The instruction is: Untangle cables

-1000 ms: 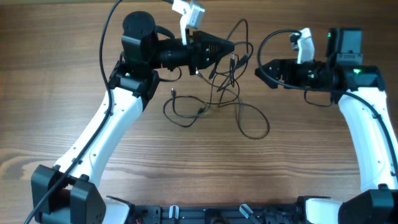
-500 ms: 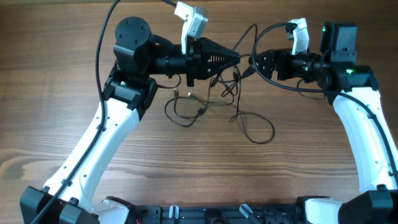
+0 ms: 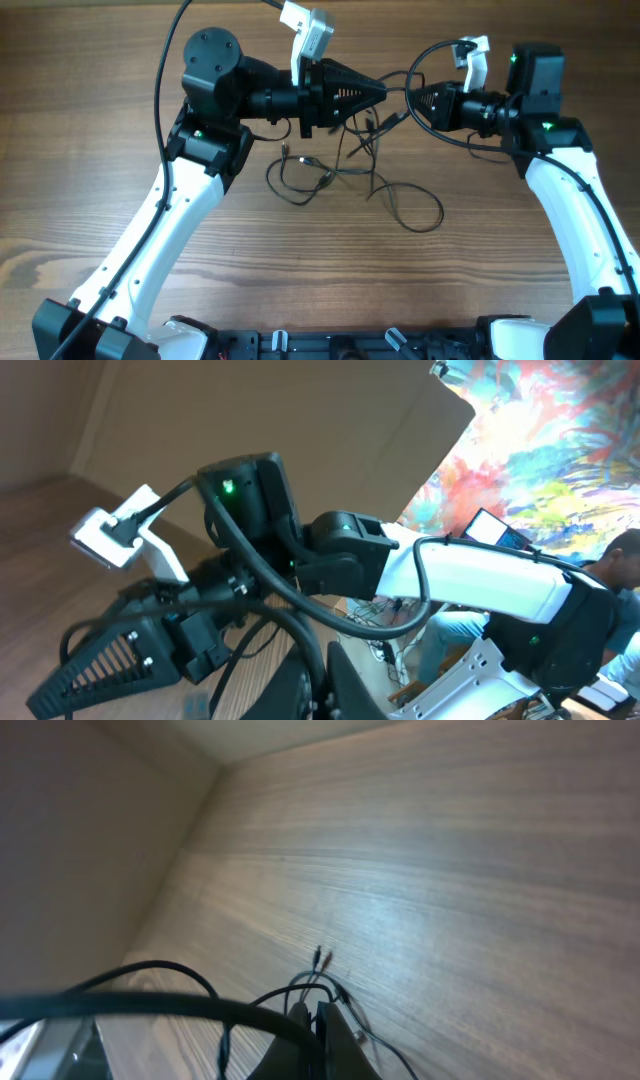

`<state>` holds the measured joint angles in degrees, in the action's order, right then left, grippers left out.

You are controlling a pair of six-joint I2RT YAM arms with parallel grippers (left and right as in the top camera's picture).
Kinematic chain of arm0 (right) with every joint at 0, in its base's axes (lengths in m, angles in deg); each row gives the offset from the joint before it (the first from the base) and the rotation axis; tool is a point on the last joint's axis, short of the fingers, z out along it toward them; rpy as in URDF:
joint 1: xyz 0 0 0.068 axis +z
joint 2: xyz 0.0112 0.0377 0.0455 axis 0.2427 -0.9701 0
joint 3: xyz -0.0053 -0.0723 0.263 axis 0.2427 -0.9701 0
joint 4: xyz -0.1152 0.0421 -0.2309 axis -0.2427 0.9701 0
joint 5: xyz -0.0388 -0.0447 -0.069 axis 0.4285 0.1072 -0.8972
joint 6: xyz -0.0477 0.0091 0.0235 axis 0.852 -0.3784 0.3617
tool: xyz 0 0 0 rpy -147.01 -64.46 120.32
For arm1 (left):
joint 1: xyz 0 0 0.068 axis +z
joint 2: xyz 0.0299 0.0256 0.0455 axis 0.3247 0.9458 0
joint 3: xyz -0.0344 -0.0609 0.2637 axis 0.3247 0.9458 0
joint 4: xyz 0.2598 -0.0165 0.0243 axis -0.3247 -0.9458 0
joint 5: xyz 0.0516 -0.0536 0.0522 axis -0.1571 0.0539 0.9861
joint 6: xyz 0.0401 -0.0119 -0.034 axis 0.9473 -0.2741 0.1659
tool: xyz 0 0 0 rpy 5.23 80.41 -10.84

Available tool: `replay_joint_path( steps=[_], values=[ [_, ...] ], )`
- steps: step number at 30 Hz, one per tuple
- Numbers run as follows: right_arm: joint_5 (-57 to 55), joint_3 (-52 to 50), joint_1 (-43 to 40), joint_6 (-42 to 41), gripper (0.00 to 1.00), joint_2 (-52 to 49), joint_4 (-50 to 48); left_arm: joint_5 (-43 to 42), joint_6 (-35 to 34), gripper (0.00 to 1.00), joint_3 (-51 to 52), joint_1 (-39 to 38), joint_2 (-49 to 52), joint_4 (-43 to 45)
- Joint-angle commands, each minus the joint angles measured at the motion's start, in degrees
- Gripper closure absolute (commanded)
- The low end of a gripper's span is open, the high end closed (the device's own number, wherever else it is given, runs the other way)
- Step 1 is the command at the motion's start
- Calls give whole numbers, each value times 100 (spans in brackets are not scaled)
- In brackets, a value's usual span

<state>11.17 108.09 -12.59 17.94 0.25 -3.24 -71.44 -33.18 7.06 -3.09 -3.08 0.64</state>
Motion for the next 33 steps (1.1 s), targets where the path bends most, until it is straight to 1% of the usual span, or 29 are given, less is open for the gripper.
replay_joint_path(
  steps=[1, 3, 4, 6, 8, 11, 12, 14, 16, 18, 19, 22, 24, 28, 31, 33],
  values=[
    [-616, -90, -229, -732, 96, -26, 15, -70, 9, 78, -55, 166, -101, 15],
    [-605, -90, -472, -815, 96, -26, 140, -72, 9, 67, -52, 361, -94, -28],
    [-551, -90, -570, -809, 96, -26, 212, -70, 11, 65, -48, 457, -92, -72],
    [-321, -87, -800, -680, 96, -26, 409, -68, 382, 64, -48, 710, -90, -402],
    [-308, -87, -1064, -662, 96, -26, 595, 131, 835, 64, -48, 988, -90, -1134],
    [-321, -87, -1360, -664, 96, -26, 780, 525, 1510, 64, -48, 1152, -90, -2190],
    [-332, -87, -1471, -664, 96, -26, 844, 678, 1856, 63, -48, 1163, -90, -2632],
    [-330, -87, -1637, -664, 96, -26, 927, 966, 2210, 60, -48, 1161, -90, -3246],
    [-330, -87, -1746, -647, 96, -26, 1036, 1241, 2791, 58, -26, 1130, -87, -4096],
    [-334, -87, -1744, -555, 96, -26, 1095, 1517, 3134, 57, -26, 1099, -50, -4588],
    [-334, -87, -1744, -562, 96, -26, 1143, 1733, 3165, 57, -26, 1095, -20, -4758],
    [-339, -83, -1744, -555, 96, -22, 1314, 2354, 3163, 57, -26, 1091, 114, -5086],
    [-496, -70, -1744, -494, 96, 42, 1432, 2503, 3161, 58, -26, 1091, 229, -5136],
    [-1099, 249, -1744, -297, 96, 564, 1921, 2529, 3163, 60, -26, 1091, 446, -5125],
    [-1650, 754, -1744, -247, 96, 1123, 2417, 2529, 3163, 61, -26, 1091, 448, -5086],
    [-1727, 1224, -1744, 63, 96, 1523, 2726, 2529, 3165, 61, -26, 1091, 448, -5086]
  ],
)
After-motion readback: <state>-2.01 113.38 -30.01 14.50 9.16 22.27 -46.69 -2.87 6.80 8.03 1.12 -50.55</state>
